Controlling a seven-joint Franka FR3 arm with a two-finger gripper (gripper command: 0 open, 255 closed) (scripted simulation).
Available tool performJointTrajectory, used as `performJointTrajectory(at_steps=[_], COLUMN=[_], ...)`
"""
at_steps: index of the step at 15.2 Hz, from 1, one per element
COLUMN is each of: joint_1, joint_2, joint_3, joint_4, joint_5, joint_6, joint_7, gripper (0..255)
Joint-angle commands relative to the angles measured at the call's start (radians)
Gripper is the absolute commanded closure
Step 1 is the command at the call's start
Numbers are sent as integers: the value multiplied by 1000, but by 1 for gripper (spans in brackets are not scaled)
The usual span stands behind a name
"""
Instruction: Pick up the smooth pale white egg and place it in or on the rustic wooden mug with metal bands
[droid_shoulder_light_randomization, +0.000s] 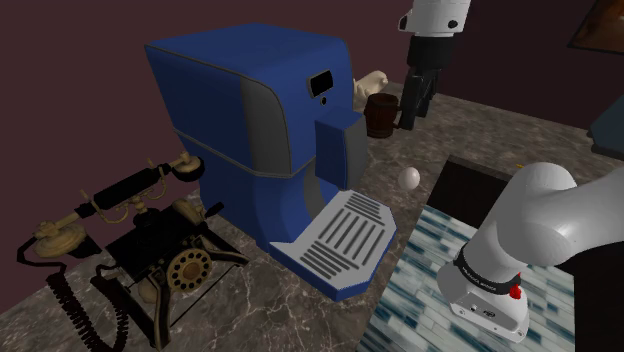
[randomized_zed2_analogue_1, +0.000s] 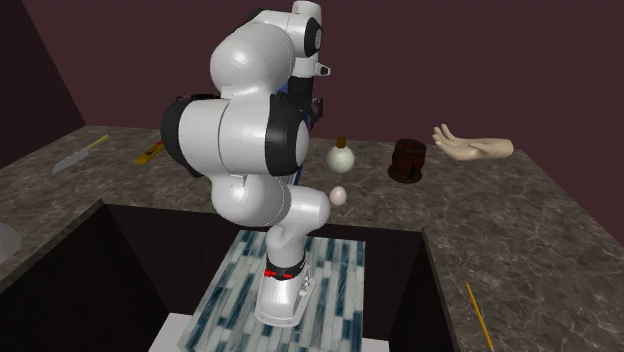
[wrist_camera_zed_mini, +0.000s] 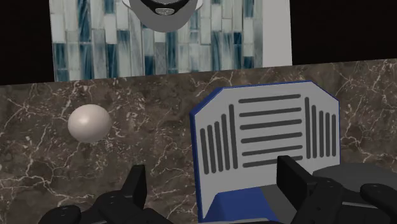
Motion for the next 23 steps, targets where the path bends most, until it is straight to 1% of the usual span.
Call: performJointTrajectory(at_steps=[1, 7, 13, 21, 23], joint_1=[0, -68, -140, -236, -239], joint_2=[0, 23, 87, 248, 261], joint_3=[0, -71, -150, -265, -271], joint_4=[0, -144, -260, -361, -375], joint_5=[0, -43, -87, -137, -139], joint_6=[0, 148, 309, 548, 574], joint_7=[0, -11, -23, -49, -51], gripper=[0, 0, 0, 0, 0])
